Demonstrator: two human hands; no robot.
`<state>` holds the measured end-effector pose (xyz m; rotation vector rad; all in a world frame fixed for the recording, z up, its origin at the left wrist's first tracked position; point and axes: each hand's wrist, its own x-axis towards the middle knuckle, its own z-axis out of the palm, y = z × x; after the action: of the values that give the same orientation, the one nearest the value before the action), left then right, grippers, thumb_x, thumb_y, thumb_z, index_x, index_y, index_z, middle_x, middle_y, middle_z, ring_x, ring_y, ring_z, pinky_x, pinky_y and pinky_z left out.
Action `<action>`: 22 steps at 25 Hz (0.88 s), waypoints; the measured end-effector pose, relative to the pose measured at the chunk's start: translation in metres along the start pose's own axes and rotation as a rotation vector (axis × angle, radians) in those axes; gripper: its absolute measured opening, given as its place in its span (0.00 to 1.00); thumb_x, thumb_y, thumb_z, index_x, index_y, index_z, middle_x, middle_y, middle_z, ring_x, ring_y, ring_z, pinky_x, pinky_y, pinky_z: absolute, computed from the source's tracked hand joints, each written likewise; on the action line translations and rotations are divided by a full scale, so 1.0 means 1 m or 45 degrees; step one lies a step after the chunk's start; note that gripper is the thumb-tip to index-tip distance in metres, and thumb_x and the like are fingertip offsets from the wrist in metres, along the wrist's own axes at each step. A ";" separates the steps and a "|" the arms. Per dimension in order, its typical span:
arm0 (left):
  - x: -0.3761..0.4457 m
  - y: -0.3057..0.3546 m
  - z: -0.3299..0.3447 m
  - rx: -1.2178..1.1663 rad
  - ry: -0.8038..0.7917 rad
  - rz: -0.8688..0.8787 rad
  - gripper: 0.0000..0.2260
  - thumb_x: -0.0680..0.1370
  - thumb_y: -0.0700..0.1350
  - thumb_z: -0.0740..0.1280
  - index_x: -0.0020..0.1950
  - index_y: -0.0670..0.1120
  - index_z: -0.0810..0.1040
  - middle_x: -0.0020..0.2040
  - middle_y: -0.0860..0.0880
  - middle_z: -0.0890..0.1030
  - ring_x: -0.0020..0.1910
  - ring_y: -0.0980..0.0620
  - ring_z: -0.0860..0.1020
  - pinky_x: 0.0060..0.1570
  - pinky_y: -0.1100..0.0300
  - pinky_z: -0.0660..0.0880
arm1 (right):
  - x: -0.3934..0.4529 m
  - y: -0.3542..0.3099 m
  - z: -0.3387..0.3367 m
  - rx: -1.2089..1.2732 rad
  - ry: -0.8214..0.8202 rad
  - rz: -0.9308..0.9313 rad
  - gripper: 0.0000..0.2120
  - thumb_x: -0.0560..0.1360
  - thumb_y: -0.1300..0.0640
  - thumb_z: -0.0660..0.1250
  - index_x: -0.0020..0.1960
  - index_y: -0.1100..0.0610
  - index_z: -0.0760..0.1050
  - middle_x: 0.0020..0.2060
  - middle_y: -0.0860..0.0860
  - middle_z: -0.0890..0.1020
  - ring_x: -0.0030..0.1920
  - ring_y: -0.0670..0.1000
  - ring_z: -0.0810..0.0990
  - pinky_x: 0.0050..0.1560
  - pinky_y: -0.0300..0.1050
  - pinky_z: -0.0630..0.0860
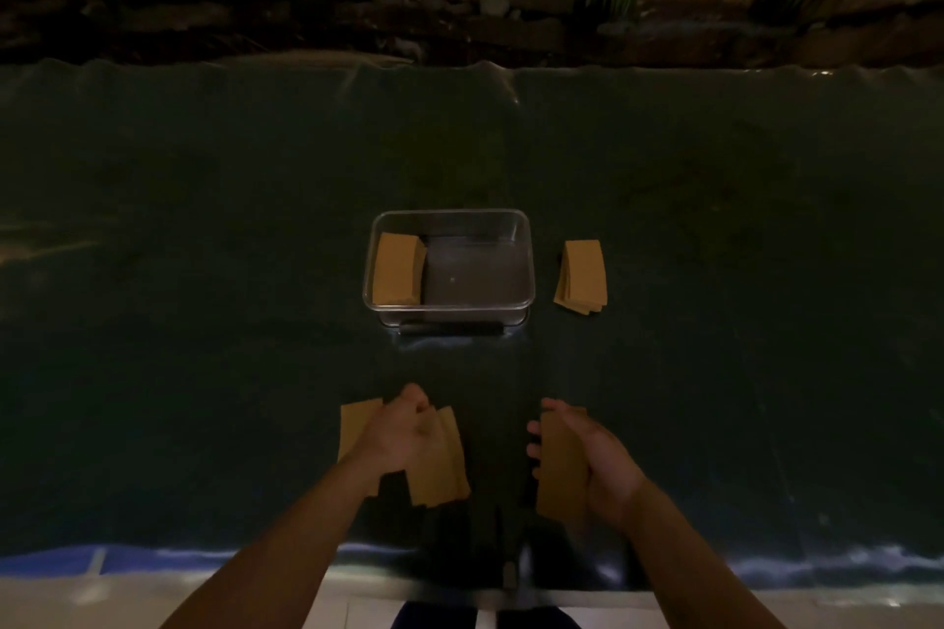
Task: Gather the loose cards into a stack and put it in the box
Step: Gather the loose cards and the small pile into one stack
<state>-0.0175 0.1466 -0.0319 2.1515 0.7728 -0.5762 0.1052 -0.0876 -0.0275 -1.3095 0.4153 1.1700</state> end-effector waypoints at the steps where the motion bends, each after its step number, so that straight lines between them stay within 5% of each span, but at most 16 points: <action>1: -0.004 0.005 -0.009 -0.143 -0.142 0.026 0.09 0.76 0.42 0.67 0.48 0.54 0.70 0.48 0.50 0.76 0.47 0.52 0.77 0.44 0.53 0.76 | -0.002 -0.003 0.007 -0.069 -0.028 0.022 0.17 0.79 0.49 0.64 0.66 0.52 0.75 0.56 0.58 0.83 0.49 0.58 0.81 0.47 0.55 0.79; 4: -0.016 0.025 -0.033 -0.441 -0.456 0.159 0.13 0.73 0.44 0.71 0.51 0.59 0.74 0.50 0.53 0.79 0.50 0.55 0.78 0.47 0.60 0.74 | -0.004 -0.010 0.036 -0.232 -0.095 0.006 0.22 0.75 0.40 0.65 0.64 0.49 0.77 0.55 0.57 0.84 0.51 0.56 0.82 0.51 0.54 0.80; 6: -0.023 0.037 -0.040 -0.612 -0.493 0.238 0.13 0.72 0.45 0.72 0.51 0.61 0.76 0.50 0.54 0.80 0.52 0.57 0.80 0.49 0.60 0.75 | -0.009 -0.015 0.060 -0.360 -0.138 0.041 0.26 0.68 0.31 0.65 0.57 0.45 0.82 0.51 0.56 0.87 0.50 0.57 0.85 0.51 0.53 0.81; 8: -0.026 0.042 -0.042 -0.733 -0.385 0.282 0.13 0.72 0.44 0.71 0.52 0.59 0.77 0.51 0.52 0.81 0.52 0.55 0.80 0.51 0.55 0.78 | -0.013 -0.017 0.080 -0.401 -0.150 0.102 0.31 0.64 0.25 0.61 0.53 0.46 0.84 0.47 0.57 0.88 0.47 0.56 0.87 0.43 0.49 0.83; 10: -0.030 0.042 -0.043 -0.755 -0.246 0.313 0.13 0.74 0.43 0.70 0.54 0.58 0.75 0.53 0.51 0.80 0.53 0.54 0.81 0.56 0.52 0.79 | -0.014 -0.015 0.093 -0.276 -0.233 0.141 0.34 0.68 0.25 0.58 0.56 0.48 0.84 0.52 0.62 0.86 0.52 0.59 0.85 0.49 0.54 0.83; 14: -0.037 0.030 -0.051 -0.452 0.027 0.478 0.16 0.74 0.47 0.71 0.57 0.63 0.73 0.60 0.54 0.71 0.62 0.53 0.71 0.66 0.47 0.71 | -0.023 -0.018 0.118 -0.285 -0.251 0.084 0.31 0.64 0.26 0.64 0.56 0.47 0.82 0.48 0.63 0.86 0.46 0.60 0.86 0.42 0.54 0.83; 19: -0.051 0.031 -0.057 -0.233 0.013 0.616 0.29 0.77 0.52 0.68 0.76 0.60 0.62 0.71 0.57 0.63 0.71 0.53 0.62 0.68 0.54 0.68 | -0.023 -0.015 0.132 -0.120 -0.196 -0.043 0.27 0.69 0.29 0.64 0.61 0.44 0.80 0.51 0.60 0.86 0.50 0.61 0.85 0.44 0.57 0.82; 22: -0.059 0.031 -0.061 -0.241 -0.216 0.633 0.48 0.68 0.59 0.75 0.76 0.70 0.44 0.79 0.58 0.52 0.76 0.53 0.54 0.73 0.48 0.60 | -0.024 -0.018 0.136 -0.077 -0.196 -0.097 0.22 0.68 0.29 0.62 0.53 0.38 0.82 0.49 0.56 0.86 0.48 0.58 0.85 0.41 0.53 0.82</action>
<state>-0.0299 0.1582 0.0569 1.9853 0.1752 -0.3962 0.0619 0.0262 0.0400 -1.2658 0.2179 1.2179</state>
